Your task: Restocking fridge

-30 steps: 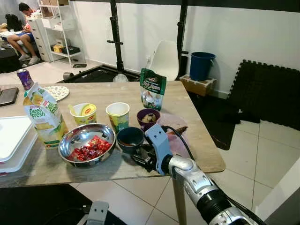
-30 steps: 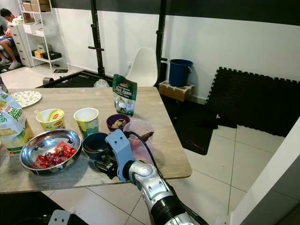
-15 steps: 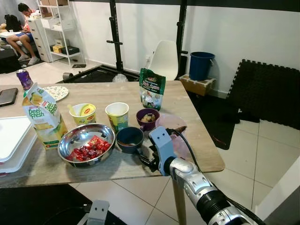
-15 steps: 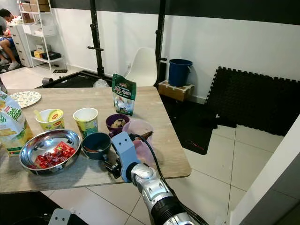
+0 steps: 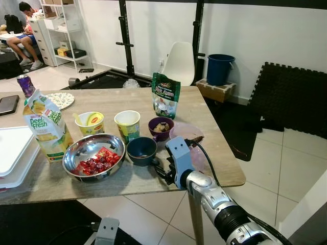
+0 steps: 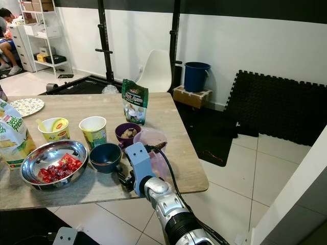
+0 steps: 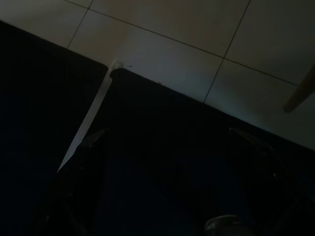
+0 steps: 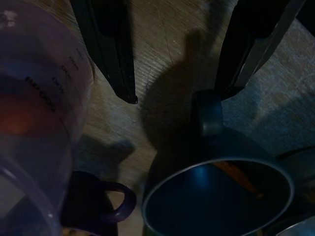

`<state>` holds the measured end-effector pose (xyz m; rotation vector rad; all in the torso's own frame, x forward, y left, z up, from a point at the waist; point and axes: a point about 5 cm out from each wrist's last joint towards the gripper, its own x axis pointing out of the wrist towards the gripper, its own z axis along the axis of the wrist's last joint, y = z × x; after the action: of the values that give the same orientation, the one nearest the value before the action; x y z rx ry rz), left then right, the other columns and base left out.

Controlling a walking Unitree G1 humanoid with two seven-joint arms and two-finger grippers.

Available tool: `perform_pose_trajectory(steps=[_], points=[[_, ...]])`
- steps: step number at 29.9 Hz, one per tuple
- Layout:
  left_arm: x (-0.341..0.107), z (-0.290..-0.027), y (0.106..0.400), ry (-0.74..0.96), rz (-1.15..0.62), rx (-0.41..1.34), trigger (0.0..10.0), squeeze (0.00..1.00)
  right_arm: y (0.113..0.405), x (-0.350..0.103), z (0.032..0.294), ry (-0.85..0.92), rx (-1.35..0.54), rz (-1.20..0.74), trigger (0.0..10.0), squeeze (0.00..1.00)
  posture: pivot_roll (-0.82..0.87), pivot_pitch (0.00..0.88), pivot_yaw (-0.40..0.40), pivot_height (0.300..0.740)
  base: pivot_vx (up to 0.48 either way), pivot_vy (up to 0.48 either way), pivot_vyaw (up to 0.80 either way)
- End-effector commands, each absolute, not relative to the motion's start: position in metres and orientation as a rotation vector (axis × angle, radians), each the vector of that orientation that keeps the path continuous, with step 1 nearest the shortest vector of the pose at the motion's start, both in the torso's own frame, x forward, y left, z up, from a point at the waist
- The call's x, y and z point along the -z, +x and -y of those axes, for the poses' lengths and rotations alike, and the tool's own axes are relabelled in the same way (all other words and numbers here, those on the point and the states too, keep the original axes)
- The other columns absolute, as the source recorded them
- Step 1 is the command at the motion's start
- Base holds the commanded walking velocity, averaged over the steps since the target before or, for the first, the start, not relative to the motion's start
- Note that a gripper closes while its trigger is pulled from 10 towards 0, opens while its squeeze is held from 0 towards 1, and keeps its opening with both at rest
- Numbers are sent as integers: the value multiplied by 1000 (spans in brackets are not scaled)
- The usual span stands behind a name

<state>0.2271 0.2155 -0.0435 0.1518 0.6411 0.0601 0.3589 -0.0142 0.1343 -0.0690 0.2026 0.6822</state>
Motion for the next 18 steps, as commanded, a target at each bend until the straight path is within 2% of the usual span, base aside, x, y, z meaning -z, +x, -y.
perform_pose_trajectory(steps=[1,5,12,18], points=[[46,-220,223,168,-662,-57,10000,0,345,-155,-39,41,-799,-151,10000,0,-21,128,-11,740,0,0,0],[45,-220,224,168,-660,-57,10000,0,344,-160,-43,77,-827,-131,10000,0,-20,127,-12,740,0,0,0],[45,-220,224,167,-661,-57,10000,0,331,-166,-55,106,-997,-76,10000,0,-21,125,-11,740,0,0,0],[45,-220,224,166,-661,-56,10000,0,327,-164,-59,98,-1035,-72,10000,0,-21,125,-11,740,0,0,0]])
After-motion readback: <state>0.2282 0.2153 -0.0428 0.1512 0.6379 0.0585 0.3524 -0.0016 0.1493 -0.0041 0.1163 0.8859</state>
